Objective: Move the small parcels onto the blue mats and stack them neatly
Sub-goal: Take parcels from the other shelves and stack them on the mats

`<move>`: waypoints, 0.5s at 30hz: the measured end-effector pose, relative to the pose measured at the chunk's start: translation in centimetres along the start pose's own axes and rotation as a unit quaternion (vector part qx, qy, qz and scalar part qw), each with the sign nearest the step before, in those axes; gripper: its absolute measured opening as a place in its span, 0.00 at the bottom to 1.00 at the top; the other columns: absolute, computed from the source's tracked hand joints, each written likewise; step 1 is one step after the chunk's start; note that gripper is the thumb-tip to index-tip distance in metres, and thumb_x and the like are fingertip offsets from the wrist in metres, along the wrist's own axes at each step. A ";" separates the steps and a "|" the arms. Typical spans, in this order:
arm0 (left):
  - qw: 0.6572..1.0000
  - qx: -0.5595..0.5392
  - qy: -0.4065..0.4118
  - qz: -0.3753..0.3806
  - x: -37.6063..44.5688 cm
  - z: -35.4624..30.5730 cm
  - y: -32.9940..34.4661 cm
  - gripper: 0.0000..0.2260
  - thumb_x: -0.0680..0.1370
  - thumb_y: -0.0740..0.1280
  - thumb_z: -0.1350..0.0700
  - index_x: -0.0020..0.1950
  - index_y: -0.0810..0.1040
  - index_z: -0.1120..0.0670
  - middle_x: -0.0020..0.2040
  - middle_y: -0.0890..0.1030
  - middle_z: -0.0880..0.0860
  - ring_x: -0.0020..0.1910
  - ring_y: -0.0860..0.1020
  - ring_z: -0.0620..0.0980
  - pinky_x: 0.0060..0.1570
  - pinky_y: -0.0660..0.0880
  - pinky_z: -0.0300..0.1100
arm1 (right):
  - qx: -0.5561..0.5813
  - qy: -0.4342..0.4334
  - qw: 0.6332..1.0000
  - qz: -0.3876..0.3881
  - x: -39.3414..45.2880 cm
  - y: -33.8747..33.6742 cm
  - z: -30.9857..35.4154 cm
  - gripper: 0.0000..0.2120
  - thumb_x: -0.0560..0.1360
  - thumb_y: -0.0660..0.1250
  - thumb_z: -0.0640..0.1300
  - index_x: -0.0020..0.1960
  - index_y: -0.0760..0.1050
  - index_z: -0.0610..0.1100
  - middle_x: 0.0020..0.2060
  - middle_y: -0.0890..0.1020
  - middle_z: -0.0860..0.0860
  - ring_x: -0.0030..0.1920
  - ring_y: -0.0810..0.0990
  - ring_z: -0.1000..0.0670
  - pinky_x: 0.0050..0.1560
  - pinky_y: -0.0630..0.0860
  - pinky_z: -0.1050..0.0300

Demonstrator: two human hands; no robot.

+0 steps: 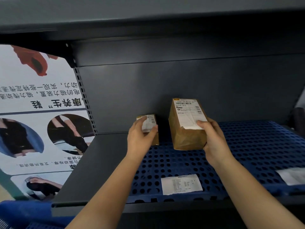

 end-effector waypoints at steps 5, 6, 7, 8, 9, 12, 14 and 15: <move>0.977 -0.145 -0.010 0.159 -1.5 -4.8 3.3 0.20 0.77 0.64 0.49 0.69 0.69 0.47 0.62 0.74 0.44 0.59 0.73 0.38 0.55 0.70 0.32 | -0.011 -0.016 0.999 -0.026 -0.8 -1.5 0.4 0.11 0.74 0.67 0.44 0.55 0.72 0.53 0.54 0.81 0.51 0.55 0.79 0.50 0.57 0.76 0.47; 0.965 -0.178 -0.023 0.189 -1.9 -5.5 4.2 0.20 0.77 0.64 0.49 0.69 0.69 0.47 0.61 0.75 0.43 0.57 0.74 0.36 0.52 0.72 0.31 | -0.018 -0.019 0.999 -0.029 -0.9 -1.9 0.6 0.12 0.74 0.67 0.45 0.57 0.72 0.52 0.55 0.81 0.51 0.56 0.79 0.50 0.58 0.76 0.46; 0.955 -0.206 -0.036 0.210 -2.1 -6.1 5.0 0.20 0.77 0.64 0.49 0.69 0.69 0.48 0.59 0.76 0.42 0.54 0.76 0.35 0.49 0.74 0.31 | -0.025 -0.021 0.999 -0.033 -0.9 -2.5 0.9 0.13 0.74 0.67 0.45 0.58 0.72 0.52 0.55 0.81 0.51 0.56 0.79 0.50 0.59 0.76 0.45; 0.948 -0.224 -0.046 0.221 -2.3 -6.6 5.8 0.21 0.76 0.65 0.50 0.69 0.68 0.47 0.56 0.76 0.40 0.51 0.76 0.33 0.47 0.75 0.30 | -0.030 -0.023 0.999 -0.038 -0.9 -3.0 1.2 0.15 0.74 0.68 0.46 0.59 0.72 0.51 0.56 0.81 0.51 0.56 0.80 0.49 0.59 0.76 0.44; 0.945 -0.231 -0.051 0.226 -2.4 -7.0 6.6 0.22 0.76 0.66 0.51 0.69 0.68 0.47 0.55 0.75 0.38 0.50 0.76 0.32 0.46 0.76 0.30 | -0.034 -0.022 0.998 -0.044 -0.7 -3.6 1.5 0.16 0.73 0.68 0.46 0.60 0.72 0.51 0.55 0.81 0.51 0.56 0.80 0.49 0.59 0.76 0.43; 0.943 -0.238 -0.058 0.226 -2.4 -8.2 8.9 0.25 0.76 0.67 0.52 0.71 0.66 0.49 0.59 0.74 0.40 0.54 0.75 0.35 0.49 0.75 0.32 | -0.049 -0.012 0.998 -0.046 0.2 -5.7 2.6 0.17 0.73 0.68 0.47 0.61 0.72 0.50 0.54 0.81 0.51 0.54 0.80 0.49 0.57 0.77 0.45; 0.944 -0.236 -0.060 0.225 -2.3 -9.1 10.3 0.24 0.76 0.67 0.51 0.71 0.66 0.49 0.61 0.74 0.42 0.54 0.75 0.36 0.49 0.74 0.32 | -0.069 -0.004 0.997 -0.039 1.1 -7.1 3.5 0.17 0.73 0.69 0.47 0.61 0.72 0.49 0.53 0.81 0.51 0.53 0.80 0.50 0.55 0.78 0.47; 0.944 -0.235 -0.063 0.224 -2.0 -9.4 11.2 0.24 0.76 0.67 0.51 0.71 0.67 0.48 0.62 0.74 0.43 0.55 0.75 0.36 0.49 0.74 0.33 | -0.081 0.000 0.996 -0.034 1.7 -7.9 4.0 0.18 0.73 0.69 0.48 0.61 0.72 0.49 0.53 0.81 0.51 0.52 0.80 0.50 0.54 0.78 0.49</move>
Point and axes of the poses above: each hand's wrist, its own x-axis towards the middle knuckle, its own y-axis out of the palm, z = x × y, the point moved 3 cm from there along x, towards the middle knuckle
